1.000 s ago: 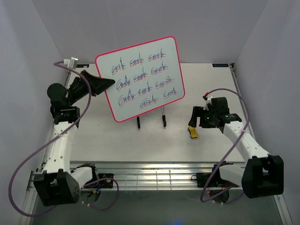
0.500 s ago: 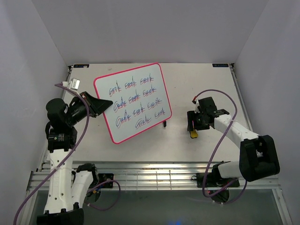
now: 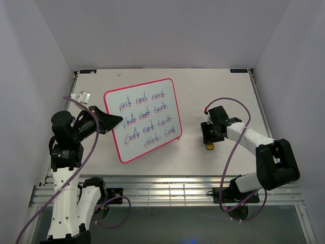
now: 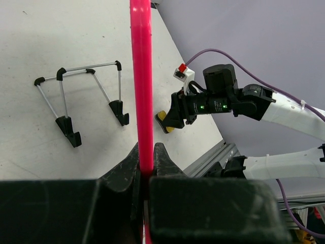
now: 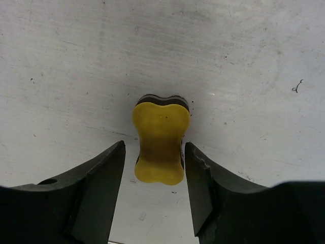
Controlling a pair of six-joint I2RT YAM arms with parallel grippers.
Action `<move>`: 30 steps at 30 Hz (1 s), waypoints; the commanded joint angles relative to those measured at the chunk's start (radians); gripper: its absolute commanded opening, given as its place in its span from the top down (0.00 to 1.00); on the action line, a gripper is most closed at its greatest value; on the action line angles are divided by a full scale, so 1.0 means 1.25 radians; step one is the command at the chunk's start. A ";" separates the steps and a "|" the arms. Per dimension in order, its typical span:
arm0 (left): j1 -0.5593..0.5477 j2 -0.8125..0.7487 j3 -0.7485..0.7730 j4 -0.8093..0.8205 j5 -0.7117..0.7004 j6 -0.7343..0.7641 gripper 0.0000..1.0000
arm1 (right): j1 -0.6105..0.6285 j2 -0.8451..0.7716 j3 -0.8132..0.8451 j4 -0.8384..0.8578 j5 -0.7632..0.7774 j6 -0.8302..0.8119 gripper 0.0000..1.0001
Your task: Erase the whiteboard
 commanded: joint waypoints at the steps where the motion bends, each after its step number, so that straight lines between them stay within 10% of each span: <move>1: -0.006 -0.021 0.047 0.059 0.011 0.003 1.00 | 0.006 0.008 0.031 0.002 0.028 -0.009 0.44; 30: -0.022 -0.030 0.064 0.030 -0.007 0.030 1.00 | 0.012 0.014 0.026 0.006 0.030 -0.010 0.61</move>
